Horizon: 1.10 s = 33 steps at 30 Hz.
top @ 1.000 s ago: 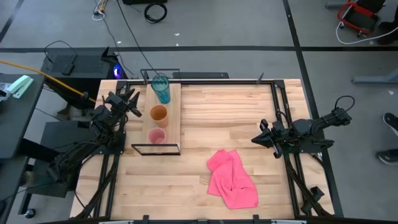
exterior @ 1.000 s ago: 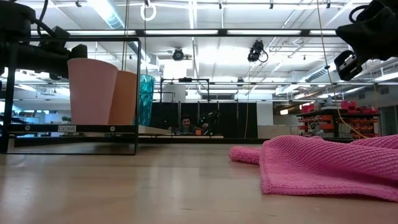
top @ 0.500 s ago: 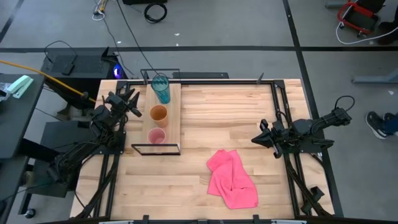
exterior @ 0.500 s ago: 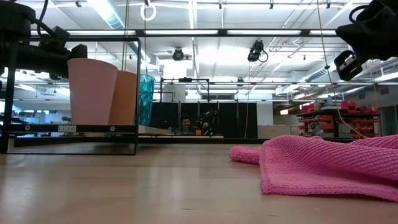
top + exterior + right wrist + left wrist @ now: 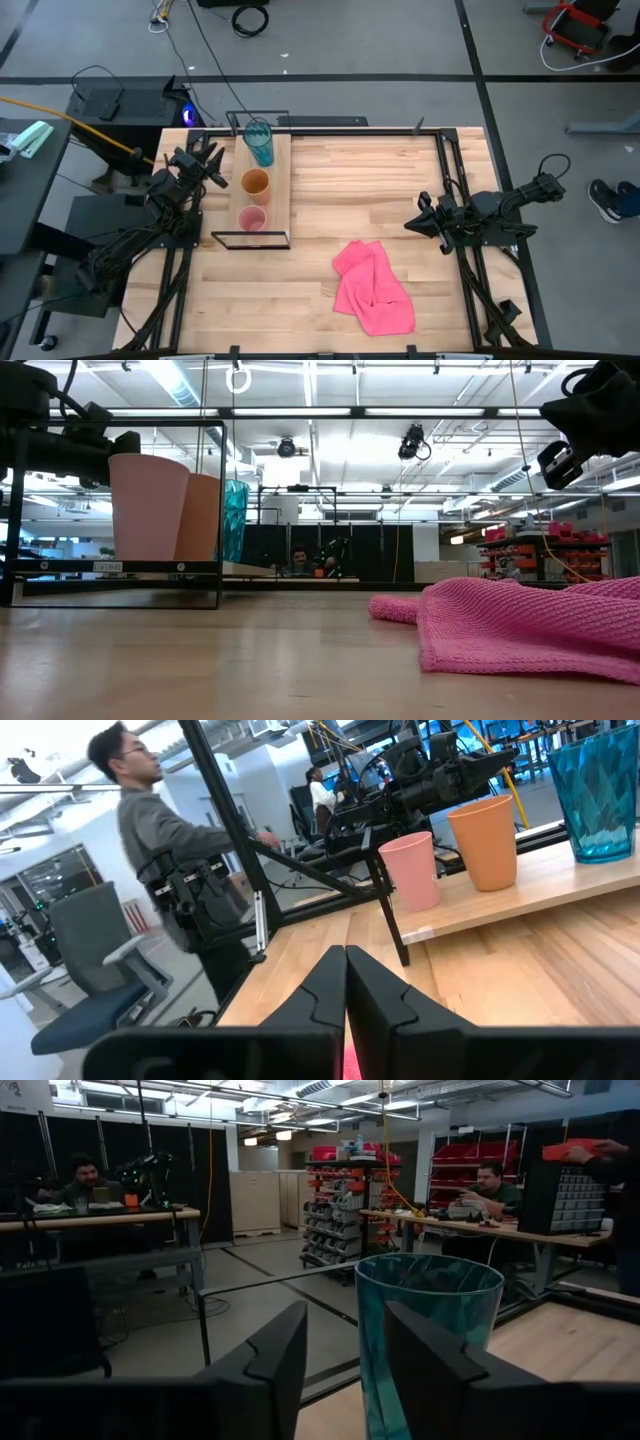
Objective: Stack small to large cups/mugs on shelf
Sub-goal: Return to Home Position
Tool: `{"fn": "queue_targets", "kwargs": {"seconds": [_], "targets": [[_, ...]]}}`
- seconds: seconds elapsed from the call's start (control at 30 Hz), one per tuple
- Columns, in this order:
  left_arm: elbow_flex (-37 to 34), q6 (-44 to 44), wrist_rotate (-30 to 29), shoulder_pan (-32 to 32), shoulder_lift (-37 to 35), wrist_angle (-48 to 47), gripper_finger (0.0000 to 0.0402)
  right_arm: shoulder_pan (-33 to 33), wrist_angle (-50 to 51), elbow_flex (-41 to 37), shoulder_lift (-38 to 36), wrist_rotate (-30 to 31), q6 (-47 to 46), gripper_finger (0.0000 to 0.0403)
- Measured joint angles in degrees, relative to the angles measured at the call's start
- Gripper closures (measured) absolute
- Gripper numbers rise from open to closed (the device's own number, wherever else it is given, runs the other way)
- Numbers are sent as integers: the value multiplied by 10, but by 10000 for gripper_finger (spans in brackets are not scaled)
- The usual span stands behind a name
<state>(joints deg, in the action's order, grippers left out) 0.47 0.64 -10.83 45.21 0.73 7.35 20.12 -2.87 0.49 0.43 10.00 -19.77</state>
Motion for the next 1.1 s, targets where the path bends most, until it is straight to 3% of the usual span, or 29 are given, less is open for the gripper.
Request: {"fn": "queue_targets", "kwargs": {"seconds": [1.1], "targets": [[0,0,0,0,0,0,252,0,0,0,0,0,0,389]]}}
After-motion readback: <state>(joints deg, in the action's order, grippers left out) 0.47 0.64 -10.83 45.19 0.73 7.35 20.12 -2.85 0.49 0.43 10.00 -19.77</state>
